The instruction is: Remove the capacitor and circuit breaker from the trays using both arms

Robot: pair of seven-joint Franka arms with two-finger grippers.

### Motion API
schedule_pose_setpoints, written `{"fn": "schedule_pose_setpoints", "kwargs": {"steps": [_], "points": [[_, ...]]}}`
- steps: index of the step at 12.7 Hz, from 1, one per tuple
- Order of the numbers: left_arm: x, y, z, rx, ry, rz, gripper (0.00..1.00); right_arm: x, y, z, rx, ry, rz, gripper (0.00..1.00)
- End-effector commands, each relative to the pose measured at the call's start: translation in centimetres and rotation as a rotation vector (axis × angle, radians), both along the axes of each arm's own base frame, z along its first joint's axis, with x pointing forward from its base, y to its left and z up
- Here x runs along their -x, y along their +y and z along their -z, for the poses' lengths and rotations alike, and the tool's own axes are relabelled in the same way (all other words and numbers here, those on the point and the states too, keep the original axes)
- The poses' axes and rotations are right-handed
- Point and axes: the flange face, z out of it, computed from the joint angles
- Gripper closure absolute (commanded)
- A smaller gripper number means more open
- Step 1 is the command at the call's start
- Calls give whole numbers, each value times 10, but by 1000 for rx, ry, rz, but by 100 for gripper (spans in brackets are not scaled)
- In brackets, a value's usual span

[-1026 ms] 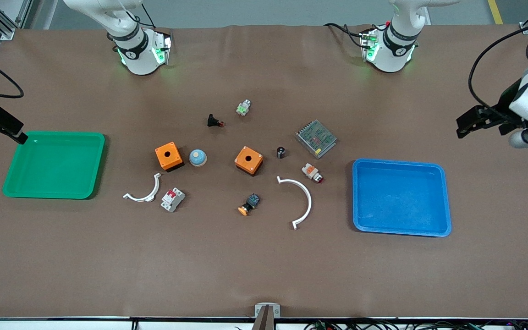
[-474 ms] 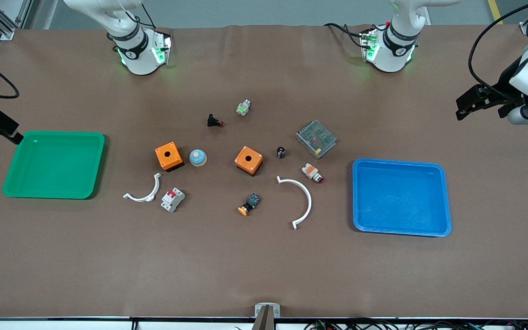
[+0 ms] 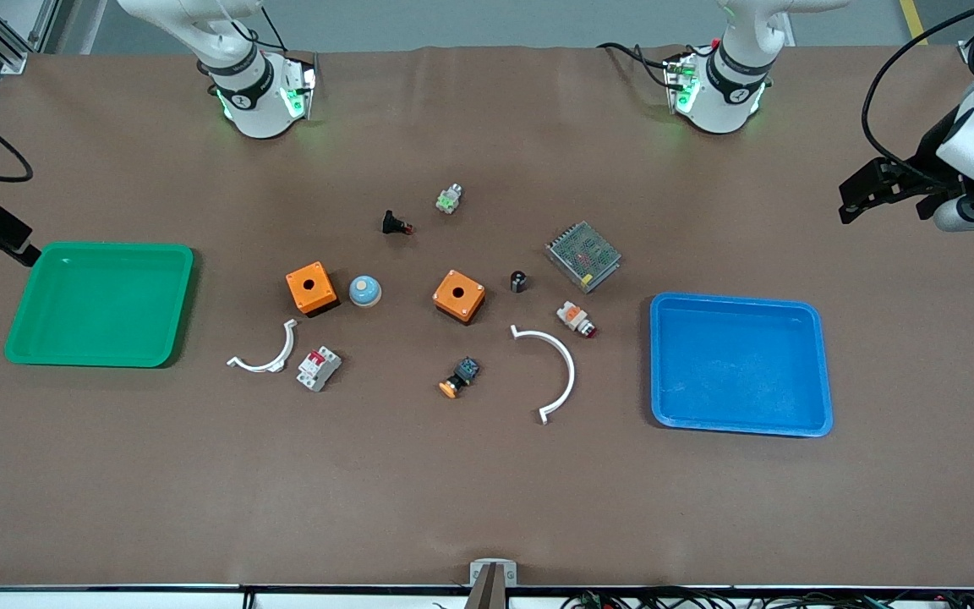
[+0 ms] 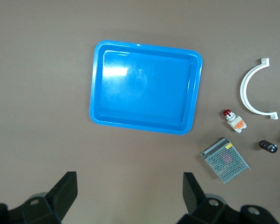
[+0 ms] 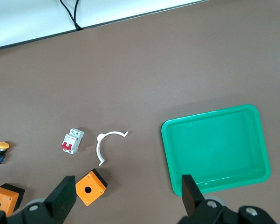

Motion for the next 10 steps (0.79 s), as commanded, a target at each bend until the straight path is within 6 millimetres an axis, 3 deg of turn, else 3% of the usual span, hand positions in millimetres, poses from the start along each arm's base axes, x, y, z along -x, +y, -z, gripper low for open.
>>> {"fn": "schedule_pose_setpoints", "kwargs": {"steps": [1,10], "points": [[1,-1,0,16,-4,13,0,-1,0,-5,-5,-1,12,0],[-6,-3,-3,4,-14,21,0,-1,-3,-4,-4,4,18,0]]}}
